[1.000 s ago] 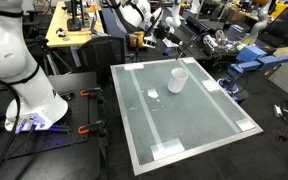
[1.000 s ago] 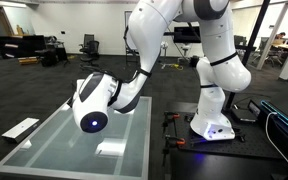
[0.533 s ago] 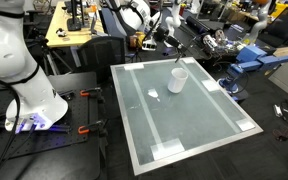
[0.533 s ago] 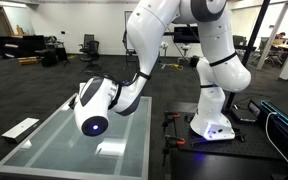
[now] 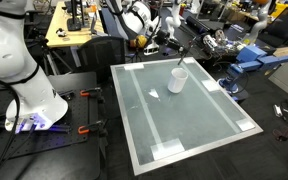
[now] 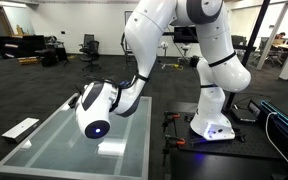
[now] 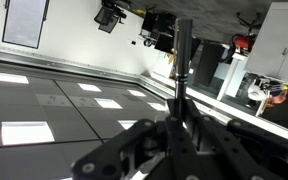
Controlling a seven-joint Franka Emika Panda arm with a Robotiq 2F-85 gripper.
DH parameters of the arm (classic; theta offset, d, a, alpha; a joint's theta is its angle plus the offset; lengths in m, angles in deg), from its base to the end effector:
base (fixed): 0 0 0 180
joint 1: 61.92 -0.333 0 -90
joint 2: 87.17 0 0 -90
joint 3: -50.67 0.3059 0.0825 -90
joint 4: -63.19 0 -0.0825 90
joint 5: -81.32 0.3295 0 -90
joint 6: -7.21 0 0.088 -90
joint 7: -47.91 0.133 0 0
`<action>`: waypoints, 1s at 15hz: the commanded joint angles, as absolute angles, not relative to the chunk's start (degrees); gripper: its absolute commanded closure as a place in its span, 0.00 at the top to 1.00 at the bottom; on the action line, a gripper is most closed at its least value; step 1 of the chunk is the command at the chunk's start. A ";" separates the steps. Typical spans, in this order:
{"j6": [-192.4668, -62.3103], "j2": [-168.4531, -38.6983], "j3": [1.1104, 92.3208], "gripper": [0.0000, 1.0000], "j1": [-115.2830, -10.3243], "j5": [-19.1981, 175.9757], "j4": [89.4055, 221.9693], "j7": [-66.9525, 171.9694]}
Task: Put the pen in the mug
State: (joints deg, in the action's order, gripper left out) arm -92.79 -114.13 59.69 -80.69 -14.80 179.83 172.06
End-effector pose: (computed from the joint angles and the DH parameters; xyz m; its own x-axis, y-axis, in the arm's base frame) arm 0.5403 0.1493 0.2657 0.3356 0.0850 0.9381 -0.7212 -0.6175 0.3140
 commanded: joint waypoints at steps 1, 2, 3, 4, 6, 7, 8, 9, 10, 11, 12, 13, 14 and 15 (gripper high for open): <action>-91.22 -115.50 61.07 0.03 -79.09 -15.86 179.65 177.09; -91.25 -115.82 61.10 0.03 -78.95 -15.72 179.76 178.21; -91.24 -116.10 61.13 0.03 -78.82 -15.50 179.84 179.22; -91.37 -116.37 61.15 0.03 -78.67 -15.35 179.90 179.98; -91.47 -116.92 61.16 0.03 -78.42 -15.30 179.98 181.50; -91.47 -117.23 61.18 0.03 -78.32 -15.23 179.95 182.15; -91.33 -117.55 61.19 0.03 -78.27 -15.08 179.87 182.84; -91.48 -117.77 61.24 0.03 -78.18 -15.00 179.88 183.45; -91.57 -117.99 61.29 0.03 -78.11 -14.90 179.88 183.93; -91.64 -118.18 61.34 0.36 -78.04 -14.77 179.86 184.46; -91.94 -118.32 61.41 0.39 -77.90 -14.84 179.87 184.60; -91.98 -118.48 61.48 0.44 -77.81 -14.78 179.81 184.98; -92.03 -118.64 61.57 0.51 -77.74 -14.78 179.76 185.03; -91.99 -118.79 61.65 0.60 -77.71 -14.70 179.66 184.96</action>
